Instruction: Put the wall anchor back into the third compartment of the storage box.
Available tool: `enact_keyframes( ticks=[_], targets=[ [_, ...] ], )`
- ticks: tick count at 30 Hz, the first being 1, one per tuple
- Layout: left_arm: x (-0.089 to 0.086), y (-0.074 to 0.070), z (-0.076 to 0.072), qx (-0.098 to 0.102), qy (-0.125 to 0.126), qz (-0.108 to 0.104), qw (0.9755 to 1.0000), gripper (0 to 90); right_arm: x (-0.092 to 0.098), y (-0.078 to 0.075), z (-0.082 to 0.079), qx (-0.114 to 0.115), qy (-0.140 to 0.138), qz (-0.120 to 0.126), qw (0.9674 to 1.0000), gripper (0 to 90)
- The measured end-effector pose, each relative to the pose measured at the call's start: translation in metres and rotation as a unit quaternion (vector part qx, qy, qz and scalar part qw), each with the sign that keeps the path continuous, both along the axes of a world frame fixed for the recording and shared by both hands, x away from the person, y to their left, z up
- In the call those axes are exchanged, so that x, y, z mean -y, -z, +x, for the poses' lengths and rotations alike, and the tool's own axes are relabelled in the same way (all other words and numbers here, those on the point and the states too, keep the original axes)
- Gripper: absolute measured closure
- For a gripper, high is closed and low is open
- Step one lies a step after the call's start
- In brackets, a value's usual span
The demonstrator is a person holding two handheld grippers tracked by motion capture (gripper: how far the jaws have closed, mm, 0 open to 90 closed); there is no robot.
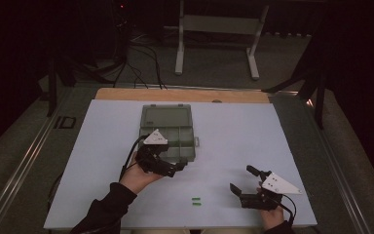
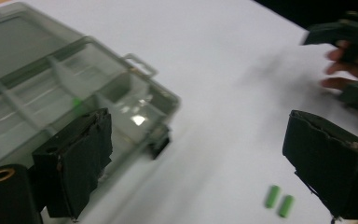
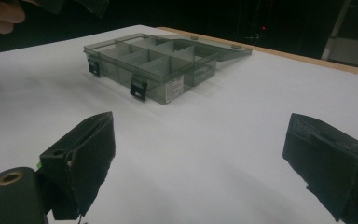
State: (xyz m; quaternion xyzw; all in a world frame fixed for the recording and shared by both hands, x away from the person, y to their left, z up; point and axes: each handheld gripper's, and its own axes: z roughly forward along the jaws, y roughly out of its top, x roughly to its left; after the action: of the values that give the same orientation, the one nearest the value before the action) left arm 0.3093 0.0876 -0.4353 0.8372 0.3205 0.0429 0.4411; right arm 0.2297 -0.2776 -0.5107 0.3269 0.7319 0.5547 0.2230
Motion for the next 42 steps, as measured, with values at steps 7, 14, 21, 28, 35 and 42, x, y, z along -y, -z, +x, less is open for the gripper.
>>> enact_keyframes(
  ticks=[7, 14, 21, 28, 35, 42],
  targets=[
    [0.007, 0.003, -0.02, 0.02, 0.028, -0.008, 0.9994, 7.6, 0.0, 0.0, -0.001, 0.0, -0.003, -0.001, 1.0, 9.5],
    [0.015, 0.012, -0.034, 0.028, 0.058, -0.016, 0.9978, 7.6, -0.001, -0.001, -0.001, 0.001, -0.005, -0.002, 1.0, 9.5],
    [0.021, 0.027, -0.041, 0.021, 0.081, -0.009, 0.9964, 7.6, -0.001, -0.001, -0.001, 0.001, -0.006, -0.002, 1.0, 9.5],
    [0.029, 0.04, -0.047, 0.02, 0.115, -0.007, 0.9931, 12.9, -0.001, 0.0, -0.001, 0.001, -0.008, -0.002, 1.0, 9.5],
    [0.043, 0.056, -0.049, 0.013, 0.136, 0.013, 0.9905, 15.9, -0.001, -0.001, -0.001, 0.001, -0.009, -0.001, 1.0, 9.5],
    [0.05, 0.066, -0.05, 0.014, 0.168, 0.027, 0.9853, 46.0, -0.002, 0.0, -0.001, -0.001, -0.01, -0.001, 0.9999, 9.5]
  ],
)
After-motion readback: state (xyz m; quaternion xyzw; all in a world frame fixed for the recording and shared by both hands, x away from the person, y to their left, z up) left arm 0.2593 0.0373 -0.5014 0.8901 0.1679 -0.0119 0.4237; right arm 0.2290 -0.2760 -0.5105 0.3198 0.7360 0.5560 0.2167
